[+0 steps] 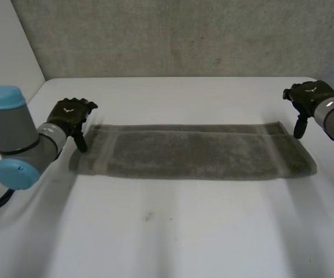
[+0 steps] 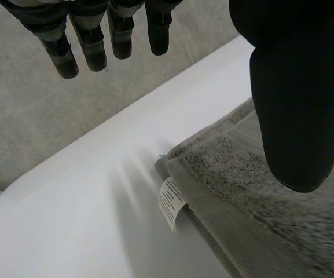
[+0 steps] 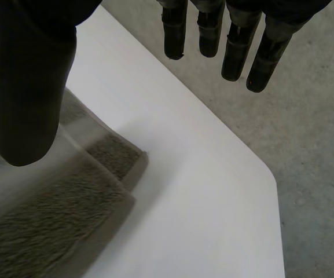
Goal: Fold the towel.
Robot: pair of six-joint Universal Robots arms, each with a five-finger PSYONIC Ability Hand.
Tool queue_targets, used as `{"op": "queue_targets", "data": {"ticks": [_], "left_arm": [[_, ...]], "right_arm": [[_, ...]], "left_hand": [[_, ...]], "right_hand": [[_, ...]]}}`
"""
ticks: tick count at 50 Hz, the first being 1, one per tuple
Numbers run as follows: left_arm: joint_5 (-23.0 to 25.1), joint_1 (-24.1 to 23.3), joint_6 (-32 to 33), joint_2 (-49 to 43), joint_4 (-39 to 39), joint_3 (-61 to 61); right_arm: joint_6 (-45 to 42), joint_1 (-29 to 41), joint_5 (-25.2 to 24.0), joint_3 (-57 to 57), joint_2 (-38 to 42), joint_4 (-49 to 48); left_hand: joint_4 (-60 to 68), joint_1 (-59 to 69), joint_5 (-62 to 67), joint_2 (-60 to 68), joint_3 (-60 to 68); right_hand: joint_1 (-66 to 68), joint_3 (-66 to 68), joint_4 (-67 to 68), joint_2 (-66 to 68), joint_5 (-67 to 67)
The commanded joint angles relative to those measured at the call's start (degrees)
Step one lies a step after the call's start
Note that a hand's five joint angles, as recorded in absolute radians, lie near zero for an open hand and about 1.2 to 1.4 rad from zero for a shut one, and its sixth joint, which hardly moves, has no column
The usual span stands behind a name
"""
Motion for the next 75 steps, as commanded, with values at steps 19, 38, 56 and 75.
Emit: {"op": "queue_targets", "data": {"ticks": [19,38,56,75], "left_arm": [[0.21,-0.62,-8.45,20.53,15.13,-26.20],[0.12,-0.35,-8.54,20.53,15.31,-26.82],[0.12,0.53,-8.54,20.71,16.18,-27.87],[-0.06,0.53,-8.63,21.41,16.27,-27.96]], "right_arm": [[-0.18,-5.68,-10.59,41.07,-15.98,-18.34],[-6.69,-7.35,-9.97,38.09,-6.92,-23.72],[-10.19,-16.12,-7.52,34.67,-7.97,-23.11],[-10.29,8.16,-2.59,10.23,-10.70,-10.71]], "left_hand": [[0.40,0.21,-1.64,0.44,0.34],[0.40,0.21,-1.64,0.44,0.34],[0.40,0.21,-1.64,0.44,0.34],[0.40,0.21,-1.64,0.44,0.34]], "right_hand": [[20.05,19.74,18.83,19.92,20.04],[41.92,41.61,40.70,41.79,41.91],[66.60,66.28,65.37,66.46,66.58],[66.60,66.28,65.37,66.46,66.58]]}}
